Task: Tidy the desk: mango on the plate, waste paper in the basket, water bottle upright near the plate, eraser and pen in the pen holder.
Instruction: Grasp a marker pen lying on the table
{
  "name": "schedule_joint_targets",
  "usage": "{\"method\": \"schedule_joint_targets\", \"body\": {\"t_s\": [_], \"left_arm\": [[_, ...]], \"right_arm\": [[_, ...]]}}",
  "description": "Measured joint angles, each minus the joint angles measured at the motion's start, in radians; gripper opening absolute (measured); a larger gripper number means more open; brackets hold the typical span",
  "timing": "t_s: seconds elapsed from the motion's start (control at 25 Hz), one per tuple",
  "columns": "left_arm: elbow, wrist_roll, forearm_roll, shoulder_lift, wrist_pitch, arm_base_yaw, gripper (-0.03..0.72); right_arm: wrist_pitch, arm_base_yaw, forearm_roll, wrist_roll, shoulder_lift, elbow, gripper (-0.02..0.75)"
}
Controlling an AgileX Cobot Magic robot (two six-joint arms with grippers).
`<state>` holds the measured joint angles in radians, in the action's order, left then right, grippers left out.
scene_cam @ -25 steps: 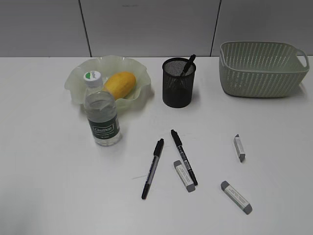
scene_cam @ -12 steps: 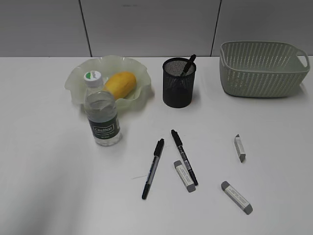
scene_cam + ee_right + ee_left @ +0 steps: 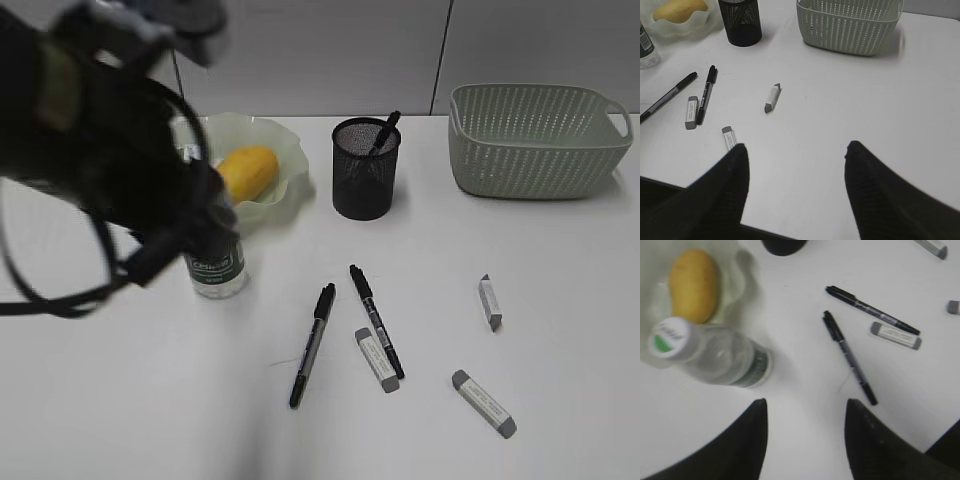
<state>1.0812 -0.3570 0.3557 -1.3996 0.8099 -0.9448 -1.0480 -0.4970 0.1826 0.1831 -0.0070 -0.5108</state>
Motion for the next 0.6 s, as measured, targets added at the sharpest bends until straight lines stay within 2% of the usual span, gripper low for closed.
{"method": "schedule_joint_targets", "body": {"t_s": [0.08,0.32,0.6], "left_arm": [[0.046,-0.022,-0.030,-0.101,-0.006,-0.024,0.391],[0.188,-0.045,-0.083,-0.371,-0.082,-0.019,0.459],[0.396,-0.125,-0.083,-0.690,-0.039,0.049,0.465]], "right_arm": [[0.000,0.000,0.000,0.000,0.000,0.000,0.468],[0.000,0.000,0.000,0.001,0.000,0.000,0.456],[0.000,0.000,0.000,0.002,0.000,0.000,0.456]]}}
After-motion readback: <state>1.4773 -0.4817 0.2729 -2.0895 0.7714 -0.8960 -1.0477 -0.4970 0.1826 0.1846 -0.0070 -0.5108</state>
